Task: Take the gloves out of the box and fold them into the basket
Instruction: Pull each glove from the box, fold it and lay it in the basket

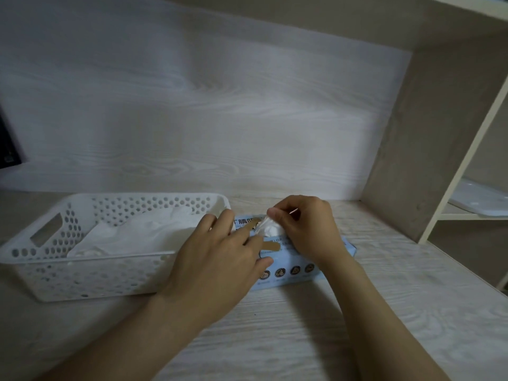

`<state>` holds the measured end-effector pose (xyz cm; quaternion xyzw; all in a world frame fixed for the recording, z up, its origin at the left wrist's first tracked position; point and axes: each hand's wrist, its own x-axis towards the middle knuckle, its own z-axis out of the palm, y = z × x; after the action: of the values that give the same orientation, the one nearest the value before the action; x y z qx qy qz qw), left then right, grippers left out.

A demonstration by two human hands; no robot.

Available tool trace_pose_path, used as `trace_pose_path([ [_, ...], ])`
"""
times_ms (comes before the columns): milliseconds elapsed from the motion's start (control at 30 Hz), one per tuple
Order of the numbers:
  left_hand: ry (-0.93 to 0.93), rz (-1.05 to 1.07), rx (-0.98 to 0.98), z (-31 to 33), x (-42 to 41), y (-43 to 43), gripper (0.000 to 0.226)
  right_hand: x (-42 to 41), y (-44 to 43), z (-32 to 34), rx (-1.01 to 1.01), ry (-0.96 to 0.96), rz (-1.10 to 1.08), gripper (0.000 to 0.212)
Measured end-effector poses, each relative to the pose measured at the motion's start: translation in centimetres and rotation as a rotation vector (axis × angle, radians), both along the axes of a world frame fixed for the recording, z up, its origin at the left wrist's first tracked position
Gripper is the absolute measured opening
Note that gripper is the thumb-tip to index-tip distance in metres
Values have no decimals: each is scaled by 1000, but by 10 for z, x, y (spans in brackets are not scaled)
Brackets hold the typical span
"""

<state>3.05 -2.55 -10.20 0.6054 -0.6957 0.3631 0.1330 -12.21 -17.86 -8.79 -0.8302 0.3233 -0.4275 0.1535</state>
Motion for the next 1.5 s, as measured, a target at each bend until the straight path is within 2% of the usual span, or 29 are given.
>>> trace_pose_path([
  [133, -9, -12, -15, -1, 0, 0, 52, 4, -5, -2, -7, 11, -153, 24],
  [267, 0, -18, -27, 1, 0, 2, 50, -1, -6, 0, 77, -121, -219, 26],
  [400, -3, -17, -32, 2, -1, 3, 45, -6, -2, 4, 192, -196, -156, 30],
  [500, 4, -11, -34, 1, -1, 3, 50, -14, 7, 13, 366, -283, -39, 14],
  [533, 5, -4, -26, 0, -2, 2, 53, -16, 11, 16, 414, -271, 26, 16],
  [600, 4, 10, -12, -2, -1, 2, 57, -18, 12, 14, 369, -116, 84, 39],
  [633, 4, 13, -12, -2, -1, 1, 58, -17, 10, 12, 307, -38, 74, 43],
  [667, 5, 13, -15, -2, -1, 1, 59, -14, 9, 10, 230, 9, 44, 37],
  [733, 11, 0, -28, -2, -1, 1, 60, -10, 5, 6, 124, 10, -9, 14],
  [800, 19, -13, -34, -2, -1, 0, 60, -8, 0, 2, 61, -32, -23, 38],
  [933, 39, 28, -9, -2, -3, -3, 71, -3, 8, 4, -44, -63, 32, 44],
  [1000, 37, 52, 29, -2, -2, -5, 77, 0, 14, 6, 5, -135, 91, 41],
  [1133, 6, 35, 43, -2, -1, -5, 75, 0, 13, 7, 178, -329, 168, 32],
  [1267, 6, 26, 53, 0, -2, -4, 72, -2, 13, 7, 246, -481, 109, 19],
  [1500, 16, 19, 80, 2, -3, -3, 67, -2, 14, 7, 333, -696, -42, 23],
])
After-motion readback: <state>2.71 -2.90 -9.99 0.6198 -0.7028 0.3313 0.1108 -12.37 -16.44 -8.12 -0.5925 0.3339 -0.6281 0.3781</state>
